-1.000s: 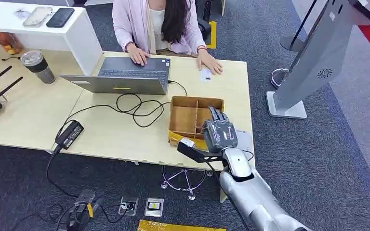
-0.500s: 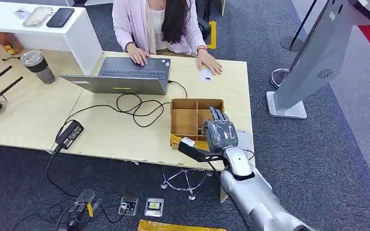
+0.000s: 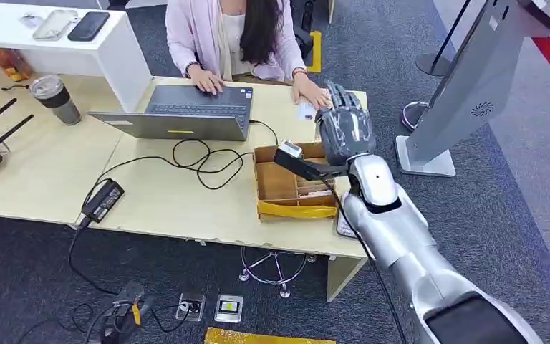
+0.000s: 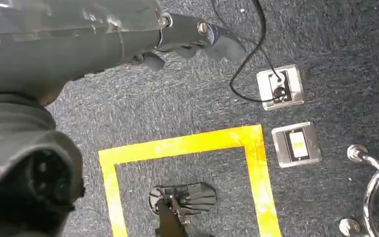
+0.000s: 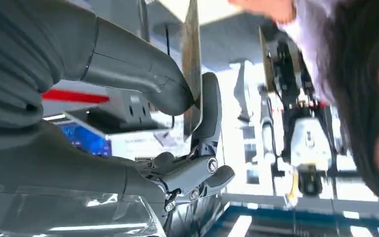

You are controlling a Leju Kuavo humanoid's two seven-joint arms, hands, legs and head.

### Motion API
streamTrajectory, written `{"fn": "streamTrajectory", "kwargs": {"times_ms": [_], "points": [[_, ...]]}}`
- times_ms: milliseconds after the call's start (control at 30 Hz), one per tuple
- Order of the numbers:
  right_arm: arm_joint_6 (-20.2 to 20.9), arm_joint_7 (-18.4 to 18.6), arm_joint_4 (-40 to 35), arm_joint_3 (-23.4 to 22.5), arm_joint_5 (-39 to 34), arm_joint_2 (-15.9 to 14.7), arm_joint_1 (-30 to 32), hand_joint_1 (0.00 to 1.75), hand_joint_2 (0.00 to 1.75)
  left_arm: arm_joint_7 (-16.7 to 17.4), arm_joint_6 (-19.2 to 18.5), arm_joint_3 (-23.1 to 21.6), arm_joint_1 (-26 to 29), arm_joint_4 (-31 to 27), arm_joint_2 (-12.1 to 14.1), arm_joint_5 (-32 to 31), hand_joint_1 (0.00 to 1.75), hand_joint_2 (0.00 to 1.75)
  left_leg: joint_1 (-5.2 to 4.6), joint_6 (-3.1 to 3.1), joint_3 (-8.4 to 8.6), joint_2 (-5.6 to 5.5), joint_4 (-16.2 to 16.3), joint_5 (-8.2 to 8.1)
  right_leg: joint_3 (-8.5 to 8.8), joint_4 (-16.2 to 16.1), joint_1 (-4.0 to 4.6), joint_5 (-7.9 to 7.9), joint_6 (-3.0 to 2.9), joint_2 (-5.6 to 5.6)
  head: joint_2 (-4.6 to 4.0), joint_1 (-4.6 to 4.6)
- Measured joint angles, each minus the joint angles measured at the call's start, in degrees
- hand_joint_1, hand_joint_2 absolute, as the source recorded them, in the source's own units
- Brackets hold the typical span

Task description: Pass the card to the sensor for recognition and then transmit it.

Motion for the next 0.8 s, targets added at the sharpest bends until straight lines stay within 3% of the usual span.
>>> {"fn": "streamTrajectory", "kwargs": {"times_ms": [800], "points": [[1.8,-0.7,2.4,-0.8,0.0,3.8,-4.1,1.75,1.75,0.0,-0.8,0.0,-1.1,0.6,-0.5,-0.7,0.00,0.00,0.01,0.00,-0.02,0.00,0.0,0.00,-0.01,0.0,0.01,0.00,0.00,-0.01,0.00,-0.02]]}}
